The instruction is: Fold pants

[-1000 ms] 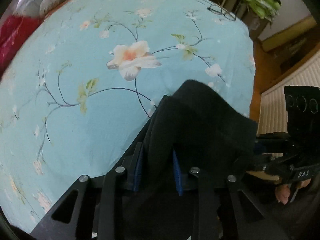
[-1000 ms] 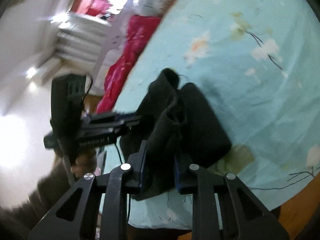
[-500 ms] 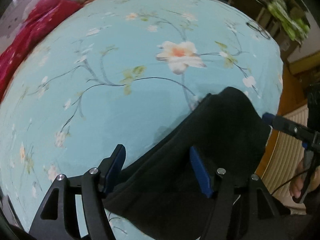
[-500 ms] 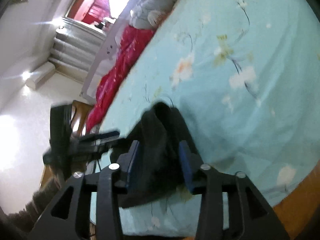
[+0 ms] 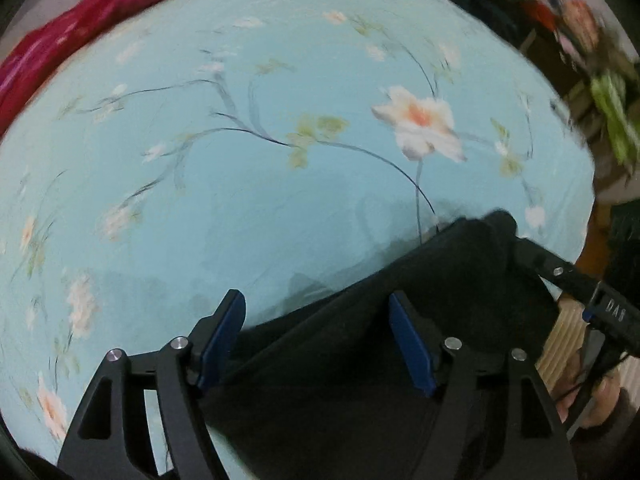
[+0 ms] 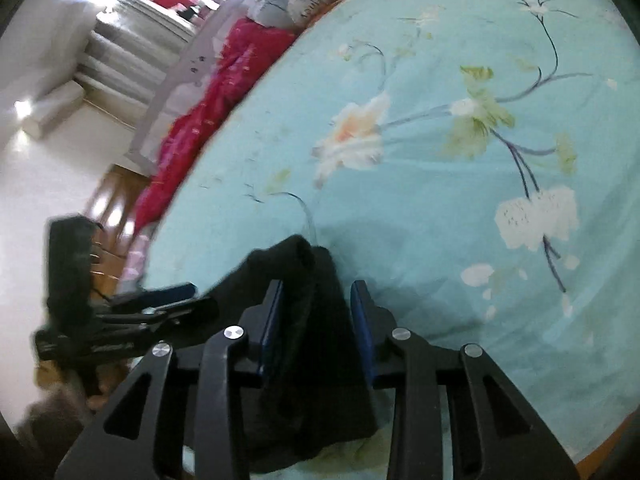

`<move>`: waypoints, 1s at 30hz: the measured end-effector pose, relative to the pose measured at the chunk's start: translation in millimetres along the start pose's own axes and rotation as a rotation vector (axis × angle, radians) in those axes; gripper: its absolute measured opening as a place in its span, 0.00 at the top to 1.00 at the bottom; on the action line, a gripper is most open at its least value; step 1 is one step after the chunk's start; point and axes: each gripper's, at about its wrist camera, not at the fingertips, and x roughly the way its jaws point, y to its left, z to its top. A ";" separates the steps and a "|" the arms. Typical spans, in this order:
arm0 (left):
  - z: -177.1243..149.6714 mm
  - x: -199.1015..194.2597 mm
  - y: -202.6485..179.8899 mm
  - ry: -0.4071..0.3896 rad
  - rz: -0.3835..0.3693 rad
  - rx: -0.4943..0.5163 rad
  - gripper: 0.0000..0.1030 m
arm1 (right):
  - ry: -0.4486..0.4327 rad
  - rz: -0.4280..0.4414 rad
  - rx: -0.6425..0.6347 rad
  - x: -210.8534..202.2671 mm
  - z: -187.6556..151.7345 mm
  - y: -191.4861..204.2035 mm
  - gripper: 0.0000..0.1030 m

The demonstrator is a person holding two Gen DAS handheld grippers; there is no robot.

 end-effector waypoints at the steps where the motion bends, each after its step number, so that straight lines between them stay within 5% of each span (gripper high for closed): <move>1: -5.2 -11.0 8.7 -0.027 0.007 -0.023 0.29 | -0.011 0.034 0.026 -9.2 4.2 -4.2 0.61; 2: -11.8 -20.8 18.2 -0.046 0.009 -0.045 0.29 | -0.009 0.066 0.047 -15.0 7.9 -9.4 0.58; 4: -29.8 -37.9 42.1 -0.073 -0.021 -0.120 0.28 | 0.001 0.077 0.062 -22.7 10.7 -12.4 0.36; 6: -50.4 -44.8 61.1 -0.085 -0.060 -0.187 0.24 | 0.027 0.078 0.031 -23.7 10.0 -11.1 0.29; 9: -78.3 -32.8 79.3 -0.069 -0.102 -0.277 0.21 | 0.118 0.083 -0.038 -11.0 4.7 0.6 0.29; 13: -105.1 16.7 89.8 0.066 -0.238 -0.412 0.20 | 0.243 0.030 -0.177 26.8 -0.7 22.6 0.26; 14: -110.1 23.5 89.7 0.080 -0.259 -0.435 0.14 | 0.288 -0.002 -0.212 39.0 -5.0 23.2 0.26; 20: -103.9 31.5 72.4 0.030 -0.233 -0.439 0.08 | 0.315 0.030 -0.216 49.4 -6.2 13.9 0.27; 24: -102.0 30.7 62.6 0.008 -0.286 -0.463 0.32 | 0.298 -0.028 -0.268 47.6 -16.9 24.7 0.28; 26: -106.6 21.4 61.0 -0.016 -0.285 -0.448 0.57 | 0.302 -0.056 -0.289 40.3 -24.0 34.6 0.37; 30: -115.6 5.6 72.2 -0.048 -0.329 -0.474 0.66 | 0.291 -0.068 -0.285 24.9 -23.1 50.0 0.49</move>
